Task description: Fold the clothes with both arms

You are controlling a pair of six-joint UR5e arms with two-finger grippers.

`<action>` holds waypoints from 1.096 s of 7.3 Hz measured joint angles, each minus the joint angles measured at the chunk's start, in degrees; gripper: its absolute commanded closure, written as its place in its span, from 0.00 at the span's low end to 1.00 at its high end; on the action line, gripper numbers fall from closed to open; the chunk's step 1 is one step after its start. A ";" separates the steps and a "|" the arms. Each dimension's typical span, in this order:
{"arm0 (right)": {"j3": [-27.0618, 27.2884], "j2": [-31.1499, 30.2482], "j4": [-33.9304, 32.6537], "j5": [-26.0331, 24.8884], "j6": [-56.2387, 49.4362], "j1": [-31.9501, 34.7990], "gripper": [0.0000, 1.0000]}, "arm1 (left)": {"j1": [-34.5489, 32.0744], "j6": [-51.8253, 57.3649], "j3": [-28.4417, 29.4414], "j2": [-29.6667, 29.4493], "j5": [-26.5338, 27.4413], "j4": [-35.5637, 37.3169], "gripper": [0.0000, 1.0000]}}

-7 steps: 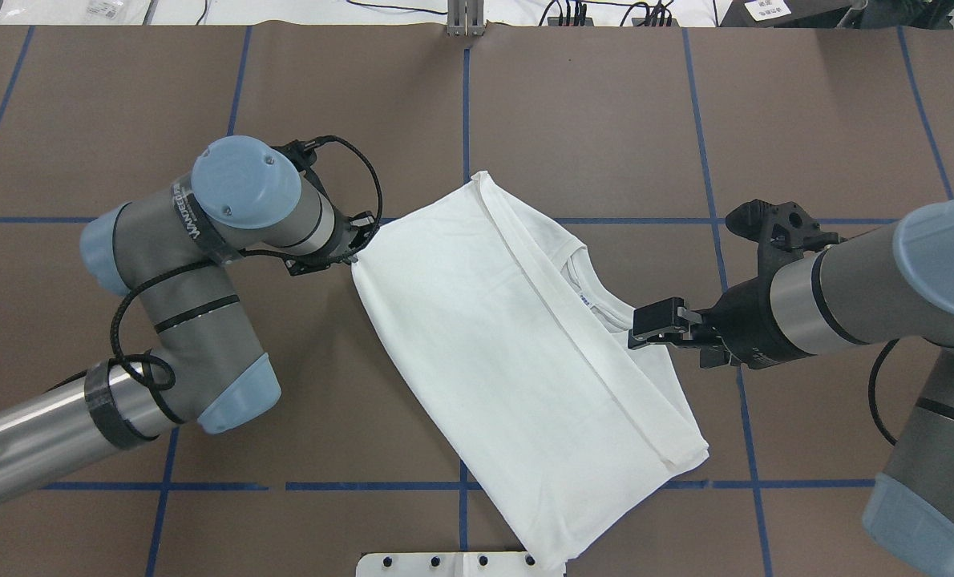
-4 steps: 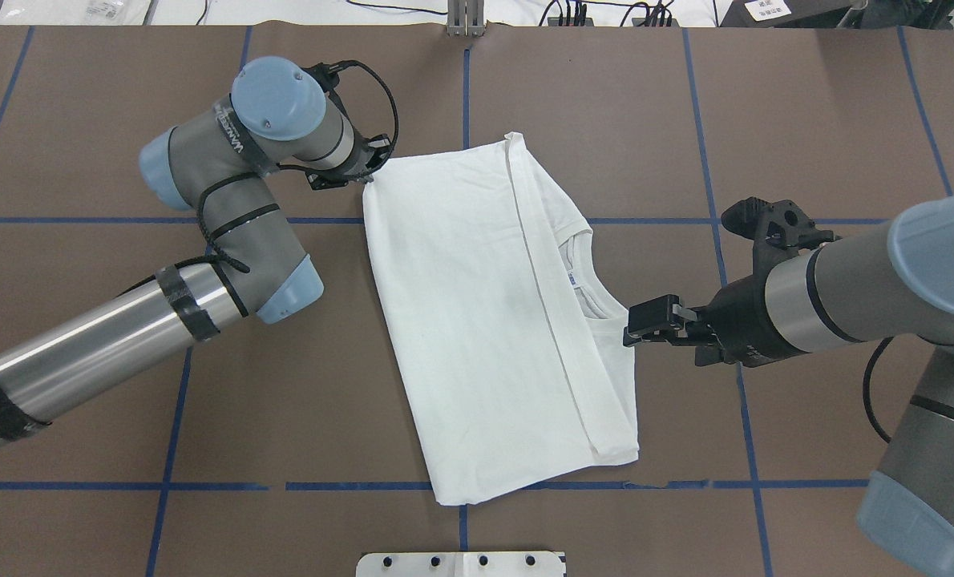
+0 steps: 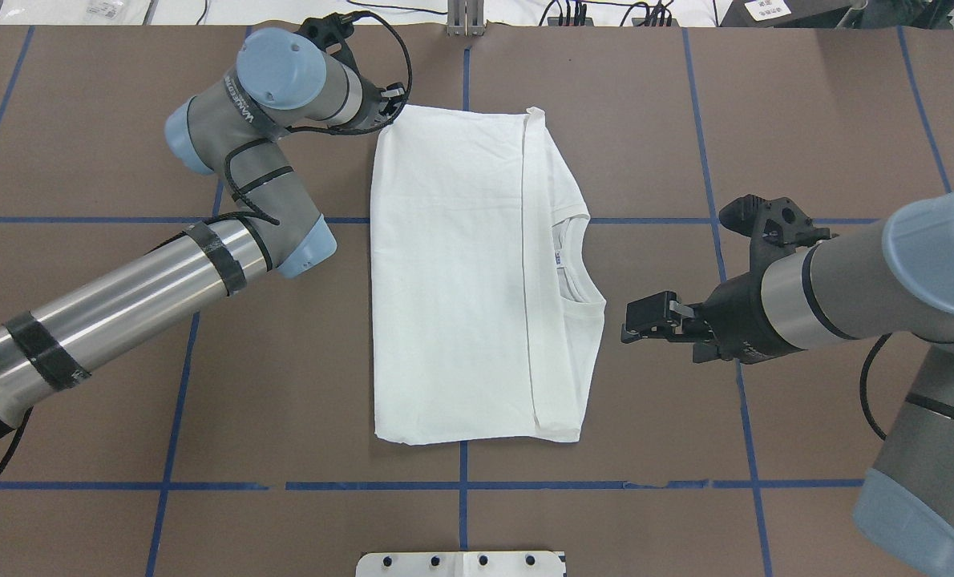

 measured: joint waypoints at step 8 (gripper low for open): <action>-14.08 13.35 -3.95 -3.76 -2.46 0.81 0.00 | -3.93 5.82 -18.16 13.56 -7.04 5.85 0.00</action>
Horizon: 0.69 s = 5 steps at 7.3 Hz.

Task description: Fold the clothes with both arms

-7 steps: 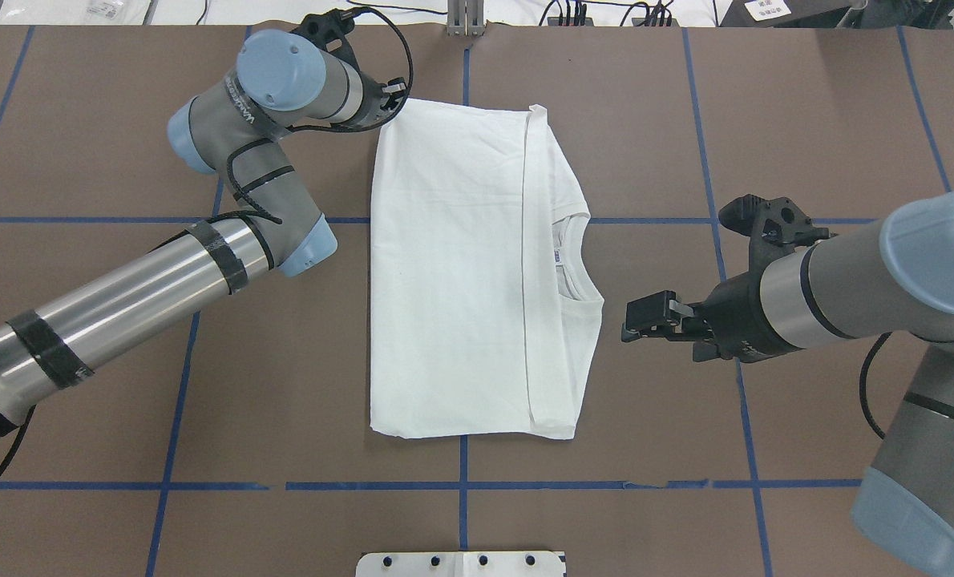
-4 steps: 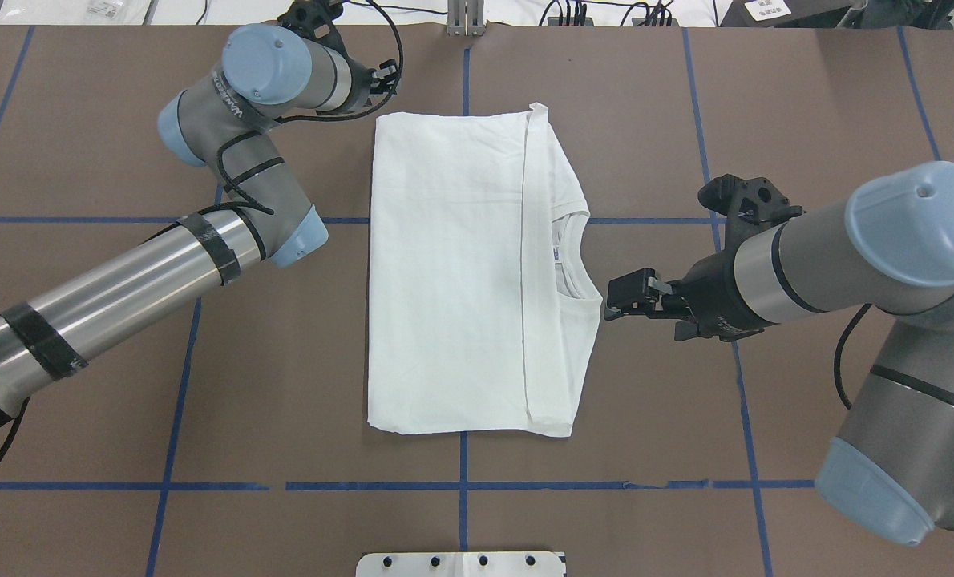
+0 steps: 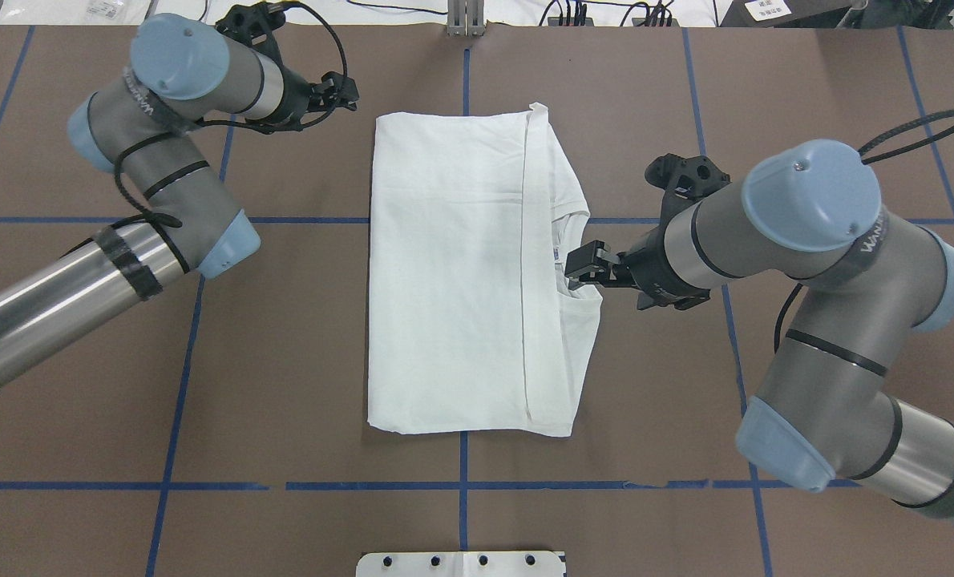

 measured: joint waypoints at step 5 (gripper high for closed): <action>-11.21 13.66 -14.83 -11.88 -11.52 -9.67 0.00 | 1.27 0.24 -29.83 12.47 -7.13 19.44 0.00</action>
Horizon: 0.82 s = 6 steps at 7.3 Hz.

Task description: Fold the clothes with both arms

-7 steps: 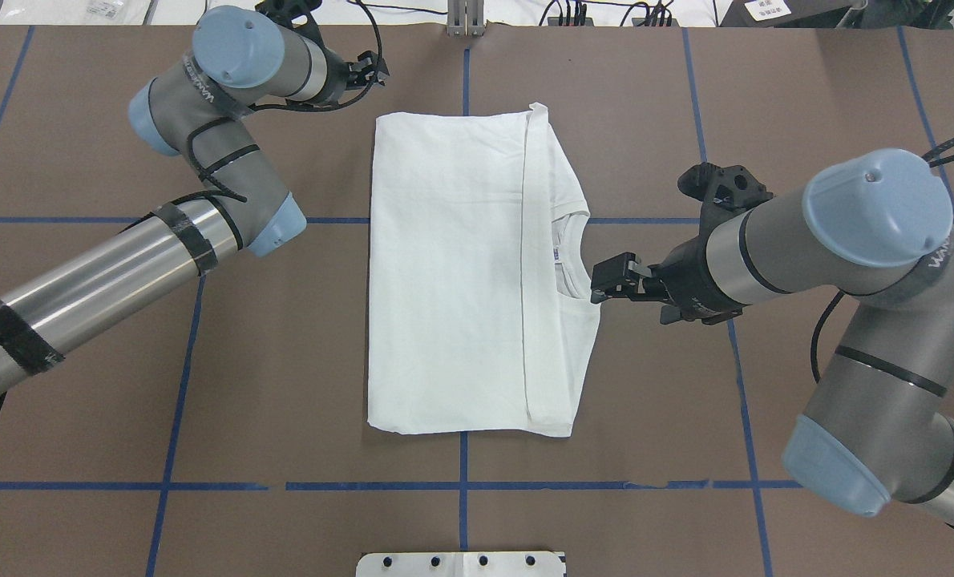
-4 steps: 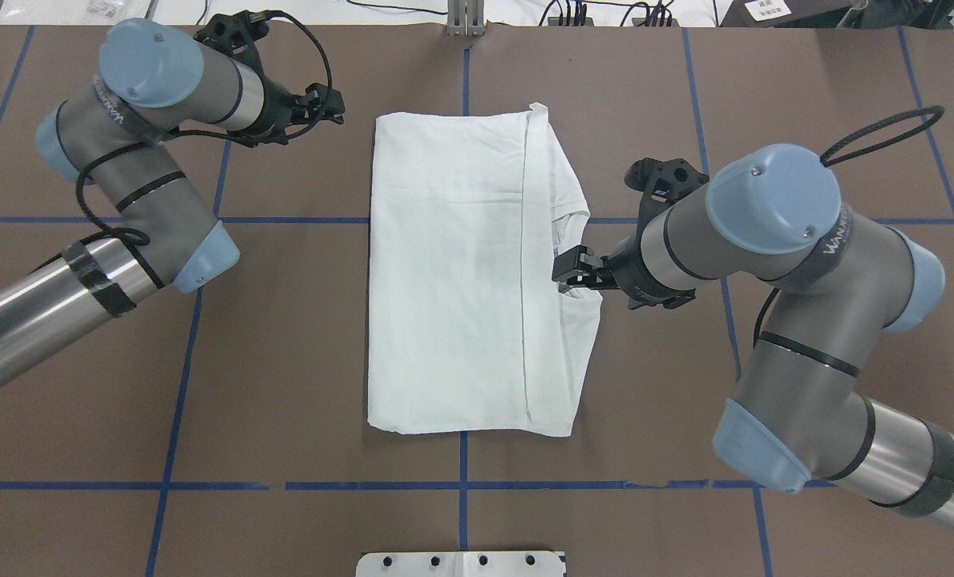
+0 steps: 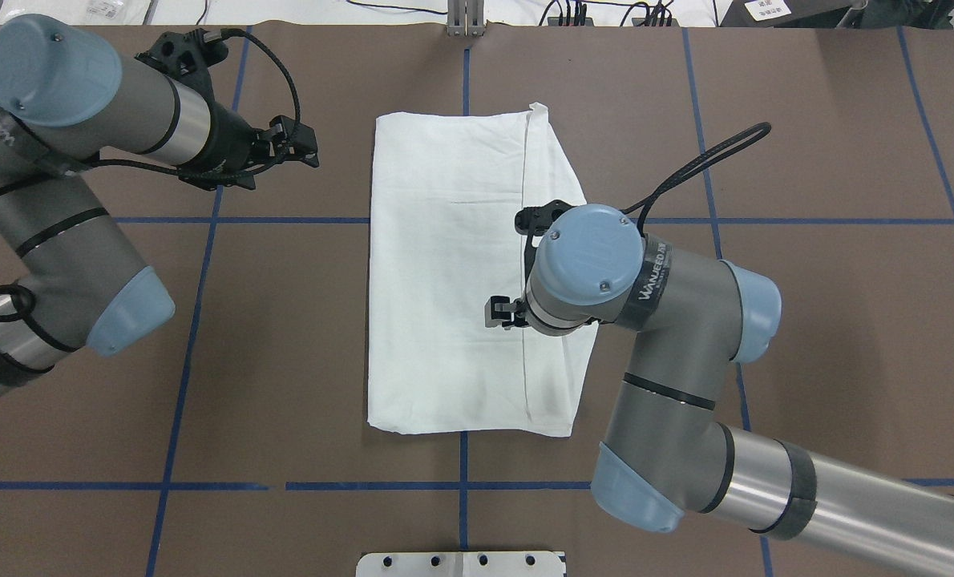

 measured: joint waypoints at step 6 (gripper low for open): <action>-3.28 1.77 -9.82 -0.57 -3.96 -5.66 0.00 | 0.93 -0.44 -3.61 2.34 -2.55 1.04 0.00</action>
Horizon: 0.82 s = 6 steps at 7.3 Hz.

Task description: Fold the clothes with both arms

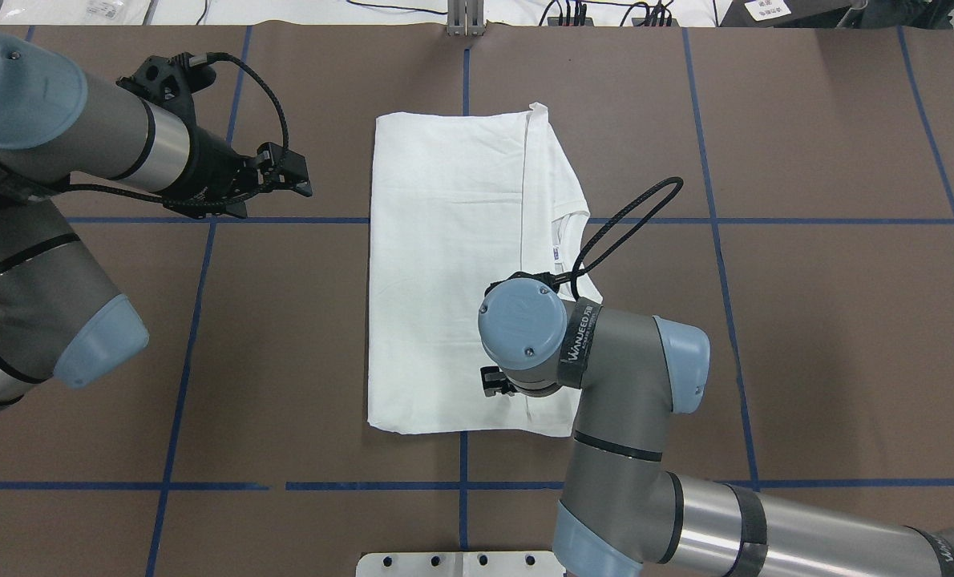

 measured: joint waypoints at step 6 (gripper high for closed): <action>0.12 -0.57 -3.21 0.00 -2.95 -1.56 0.00 | 0.28 -0.36 -0.13 -0.13 -0.79 -0.09 0.00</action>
